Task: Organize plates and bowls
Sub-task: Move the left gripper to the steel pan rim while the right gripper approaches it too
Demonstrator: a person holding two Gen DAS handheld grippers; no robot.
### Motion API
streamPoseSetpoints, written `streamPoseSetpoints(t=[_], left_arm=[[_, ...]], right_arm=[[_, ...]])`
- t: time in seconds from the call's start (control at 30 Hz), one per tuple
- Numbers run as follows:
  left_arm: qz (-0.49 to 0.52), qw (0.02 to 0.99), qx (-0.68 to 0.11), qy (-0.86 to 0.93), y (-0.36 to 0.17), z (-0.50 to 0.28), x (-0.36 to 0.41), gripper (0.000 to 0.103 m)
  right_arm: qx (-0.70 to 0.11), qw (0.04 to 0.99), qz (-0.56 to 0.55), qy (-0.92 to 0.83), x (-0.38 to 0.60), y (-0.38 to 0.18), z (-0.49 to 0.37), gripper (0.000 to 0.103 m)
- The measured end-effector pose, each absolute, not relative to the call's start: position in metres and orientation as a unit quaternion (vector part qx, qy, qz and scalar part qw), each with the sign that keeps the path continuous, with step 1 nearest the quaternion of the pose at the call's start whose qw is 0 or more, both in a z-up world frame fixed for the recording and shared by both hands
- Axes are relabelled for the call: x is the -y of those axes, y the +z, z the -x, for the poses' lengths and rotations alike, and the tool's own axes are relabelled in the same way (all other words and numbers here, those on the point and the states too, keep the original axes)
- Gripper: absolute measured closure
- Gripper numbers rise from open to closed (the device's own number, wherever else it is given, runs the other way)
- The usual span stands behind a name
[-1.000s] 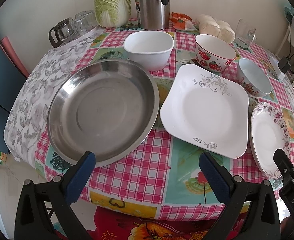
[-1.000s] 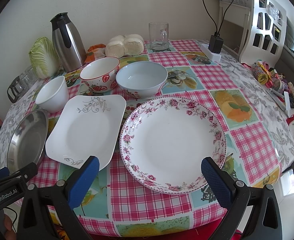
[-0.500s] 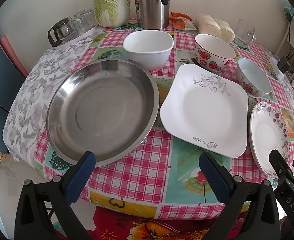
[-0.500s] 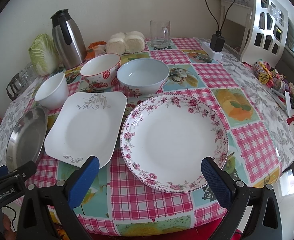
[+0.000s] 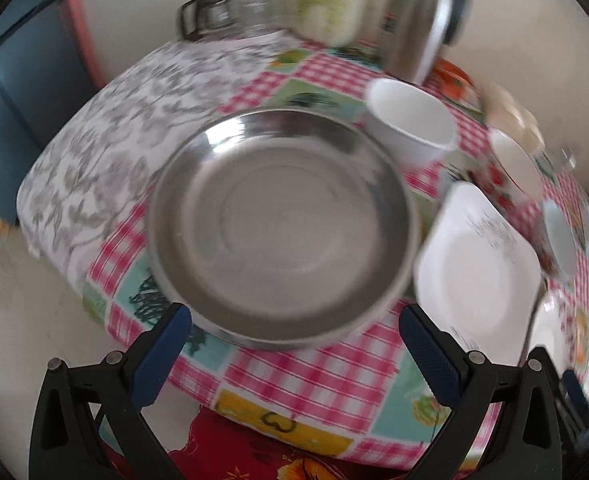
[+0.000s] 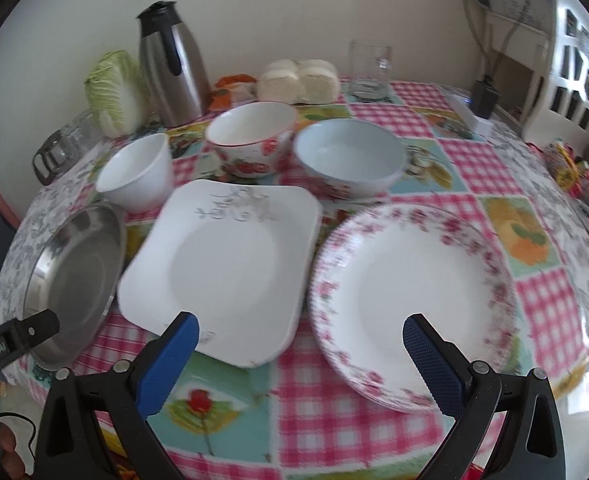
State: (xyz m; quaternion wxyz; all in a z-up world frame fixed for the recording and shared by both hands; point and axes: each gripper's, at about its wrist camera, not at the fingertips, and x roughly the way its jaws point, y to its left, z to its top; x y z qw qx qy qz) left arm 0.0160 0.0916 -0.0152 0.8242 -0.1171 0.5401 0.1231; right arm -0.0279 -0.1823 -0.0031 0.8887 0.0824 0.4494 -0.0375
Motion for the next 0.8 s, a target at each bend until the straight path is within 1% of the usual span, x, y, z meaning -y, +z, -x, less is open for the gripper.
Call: streamPoseSetpoints(t=[0.17,0.43,0.67,0.8], left_arm=[[0.146,0.825,-0.522,0.160,-0.016,-0.020,-0.125,0.000],[0.189,0.824,-0.507,0.169,-0.027,-0.030,-0.161,0.000],[0.219,0.841,-0.457,0.190,-0.022,-0.037,-0.182,0.000],[0.238,0.831,-0.464,0.196,-0.028,-0.044,-0.195,0.000]], right_arm=[[-0.445,0.892,-0.079,-0.009,0.159,-0.004,0.014,0.000],[-0.447,0.889,-0.086,0.050,0.126,-0.014,-0.014,0.000],[-0.440,0.891,-0.081,0.073,0.100,-0.013,-0.032,0.000],[-0.444,0.888,-0.068,0.097,0.085,-0.016,-0.046,0.000]])
